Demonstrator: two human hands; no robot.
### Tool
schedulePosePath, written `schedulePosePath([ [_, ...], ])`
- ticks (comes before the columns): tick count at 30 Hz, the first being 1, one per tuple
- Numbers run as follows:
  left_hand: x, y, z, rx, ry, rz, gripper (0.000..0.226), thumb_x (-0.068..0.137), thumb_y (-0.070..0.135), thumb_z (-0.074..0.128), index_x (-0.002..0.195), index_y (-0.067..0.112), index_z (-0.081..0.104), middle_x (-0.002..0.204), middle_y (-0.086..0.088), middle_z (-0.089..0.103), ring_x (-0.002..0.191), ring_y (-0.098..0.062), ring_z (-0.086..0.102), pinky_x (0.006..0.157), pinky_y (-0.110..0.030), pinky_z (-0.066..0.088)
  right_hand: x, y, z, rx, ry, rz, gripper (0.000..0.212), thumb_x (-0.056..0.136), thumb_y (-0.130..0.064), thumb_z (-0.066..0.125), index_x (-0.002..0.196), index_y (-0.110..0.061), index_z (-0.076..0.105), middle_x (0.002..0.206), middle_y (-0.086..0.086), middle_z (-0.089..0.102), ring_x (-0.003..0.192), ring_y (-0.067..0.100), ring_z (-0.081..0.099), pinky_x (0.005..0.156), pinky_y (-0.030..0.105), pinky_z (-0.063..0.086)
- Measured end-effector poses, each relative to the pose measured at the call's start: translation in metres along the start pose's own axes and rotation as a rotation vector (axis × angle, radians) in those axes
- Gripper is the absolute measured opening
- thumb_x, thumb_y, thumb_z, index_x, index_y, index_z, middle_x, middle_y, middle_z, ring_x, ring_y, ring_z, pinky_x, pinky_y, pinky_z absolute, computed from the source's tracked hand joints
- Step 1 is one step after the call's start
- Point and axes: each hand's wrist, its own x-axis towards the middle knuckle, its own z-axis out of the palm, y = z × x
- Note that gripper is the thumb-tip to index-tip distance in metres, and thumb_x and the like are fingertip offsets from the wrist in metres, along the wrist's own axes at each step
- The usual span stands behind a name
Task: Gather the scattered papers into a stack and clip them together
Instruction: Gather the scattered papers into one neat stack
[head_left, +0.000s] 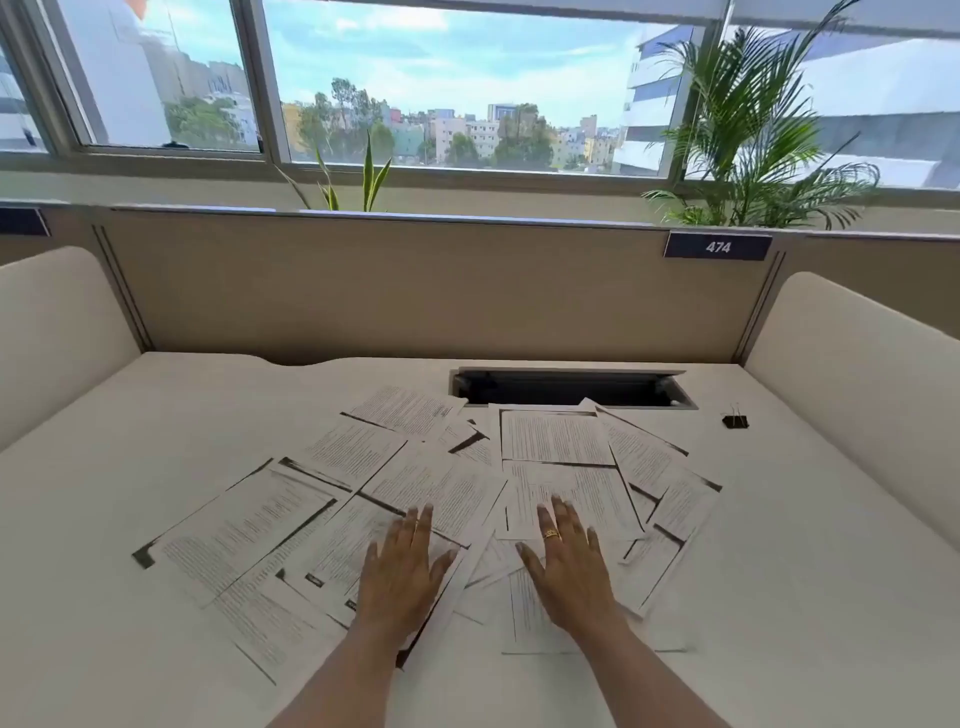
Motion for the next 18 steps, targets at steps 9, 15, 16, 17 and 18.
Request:
schedulePosePath([
  [9, -0.007, -0.012, 0.014, 0.065, -0.096, 0.001, 0.146, 0.022, 0.075, -0.047, 0.149, 0.021, 0.002, 0.158, -0.003, -0.002, 0.146, -0.020, -0.001, 0.117, -0.043, 0.003, -0.006, 0.004, 0.018, -0.033, -0.168, 0.036, 0.119, 0.053, -0.085, -0.023, 0.148, -0.018, 0.000, 0.158, 0.000, -0.005, 0.145, 0.015, -0.003, 0.116, 0.039, 0.006],
  [15, -0.009, -0.009, 0.009, 0.056, -0.170, 0.005, 0.092, 0.077, 0.078, 0.006, 0.149, 0.019, 0.005, 0.158, -0.004, -0.003, 0.146, -0.021, -0.003, 0.117, -0.045, 0.001, -0.006, 0.003, 0.017, -0.072, -0.224, 0.024, 0.076, 0.089, -0.063, 0.018, 0.148, -0.017, 0.006, 0.158, 0.002, -0.001, 0.145, 0.017, 0.000, 0.116, 0.041, 0.005],
  [16, -0.008, -0.008, 0.009, 0.065, -0.175, 0.001, 0.081, 0.086, 0.069, 0.018, 0.149, 0.019, 0.005, 0.158, -0.004, -0.002, 0.146, -0.022, -0.003, 0.117, -0.046, 0.001, -0.005, 0.003, 0.019, -0.066, -0.209, 0.017, 0.070, 0.093, -0.055, 0.025, 0.148, -0.017, 0.006, 0.158, 0.002, -0.001, 0.145, 0.017, 0.001, 0.116, 0.041, 0.005],
  [17, -0.008, -0.006, 0.009, 0.067, -0.174, -0.006, 0.079, 0.088, 0.065, 0.024, 0.149, 0.018, 0.005, 0.158, -0.005, -0.002, 0.146, -0.022, -0.003, 0.117, -0.047, 0.001, -0.006, 0.003, 0.018, -0.061, -0.200, 0.015, 0.069, 0.093, -0.054, 0.026, 0.148, -0.017, 0.007, 0.158, 0.002, 0.000, 0.145, 0.017, 0.001, 0.116, 0.040, 0.005],
  [18, -0.008, -0.003, 0.007, 0.069, -0.177, -0.014, 0.081, 0.088, 0.065, 0.026, 0.149, 0.017, 0.005, 0.158, -0.006, -0.002, 0.146, -0.023, -0.003, 0.116, -0.047, 0.002, -0.006, 0.004, 0.019, -0.067, -0.203, 0.013, 0.073, 0.091, -0.058, 0.025, 0.148, -0.017, 0.007, 0.158, 0.002, 0.000, 0.145, 0.017, 0.001, 0.116, 0.040, 0.005],
])
